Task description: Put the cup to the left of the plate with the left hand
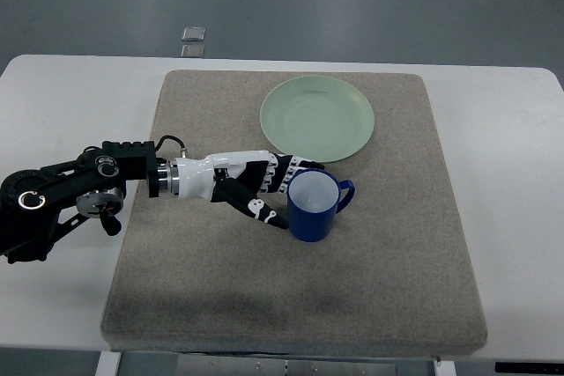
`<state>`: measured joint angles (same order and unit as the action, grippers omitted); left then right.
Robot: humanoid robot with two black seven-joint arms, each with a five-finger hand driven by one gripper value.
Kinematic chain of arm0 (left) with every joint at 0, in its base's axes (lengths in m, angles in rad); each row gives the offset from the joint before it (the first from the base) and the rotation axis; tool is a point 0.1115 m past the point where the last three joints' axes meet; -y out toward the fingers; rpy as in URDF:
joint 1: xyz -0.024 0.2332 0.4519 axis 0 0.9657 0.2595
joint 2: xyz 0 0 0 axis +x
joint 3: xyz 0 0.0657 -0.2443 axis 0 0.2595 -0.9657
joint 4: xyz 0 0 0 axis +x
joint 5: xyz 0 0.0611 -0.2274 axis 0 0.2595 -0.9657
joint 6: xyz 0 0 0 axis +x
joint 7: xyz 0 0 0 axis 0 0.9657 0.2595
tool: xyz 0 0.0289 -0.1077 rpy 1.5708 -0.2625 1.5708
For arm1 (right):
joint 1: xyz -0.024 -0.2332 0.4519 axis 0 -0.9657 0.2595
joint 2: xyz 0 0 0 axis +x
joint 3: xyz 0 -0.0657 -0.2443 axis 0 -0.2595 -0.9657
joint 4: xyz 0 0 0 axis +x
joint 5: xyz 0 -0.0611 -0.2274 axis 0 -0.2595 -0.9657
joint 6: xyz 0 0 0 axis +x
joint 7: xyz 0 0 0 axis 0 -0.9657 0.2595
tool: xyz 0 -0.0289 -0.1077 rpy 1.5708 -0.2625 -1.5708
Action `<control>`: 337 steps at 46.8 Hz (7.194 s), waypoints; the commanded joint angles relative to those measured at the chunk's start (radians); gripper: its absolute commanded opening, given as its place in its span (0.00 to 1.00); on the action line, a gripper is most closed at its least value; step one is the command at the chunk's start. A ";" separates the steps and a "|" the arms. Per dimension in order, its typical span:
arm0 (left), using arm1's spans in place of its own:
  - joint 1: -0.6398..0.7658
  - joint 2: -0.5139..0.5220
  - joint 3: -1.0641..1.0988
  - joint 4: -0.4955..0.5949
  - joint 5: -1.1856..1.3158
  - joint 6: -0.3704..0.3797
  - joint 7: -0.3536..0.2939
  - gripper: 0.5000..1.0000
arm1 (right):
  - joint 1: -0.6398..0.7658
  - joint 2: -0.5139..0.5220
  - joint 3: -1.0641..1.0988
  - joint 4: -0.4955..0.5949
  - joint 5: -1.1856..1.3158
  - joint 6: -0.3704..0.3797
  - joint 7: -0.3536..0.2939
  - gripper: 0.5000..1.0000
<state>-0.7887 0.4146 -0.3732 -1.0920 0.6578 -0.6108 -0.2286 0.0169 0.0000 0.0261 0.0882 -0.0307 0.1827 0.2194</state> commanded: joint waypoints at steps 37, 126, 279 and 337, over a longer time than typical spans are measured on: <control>0.026 -0.039 -0.018 0.043 -0.001 0.000 -0.006 1.00 | 0.000 0.000 0.000 0.001 0.000 0.000 0.000 0.86; 0.046 -0.105 -0.044 0.075 0.042 0.000 -0.034 0.57 | 0.000 0.000 0.000 -0.001 0.000 0.000 0.000 0.86; 0.037 -0.080 -0.293 0.442 0.031 0.411 -0.179 0.98 | 0.000 0.000 0.000 -0.001 0.000 0.000 0.000 0.86; -0.058 -0.059 -0.474 0.443 -0.303 0.379 -0.130 0.99 | 0.000 0.000 0.000 -0.001 0.000 0.000 0.000 0.86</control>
<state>-0.8407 0.3570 -0.8447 -0.6630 0.3841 -0.2286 -0.3822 0.0165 0.0000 0.0261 0.0877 -0.0307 0.1827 0.2193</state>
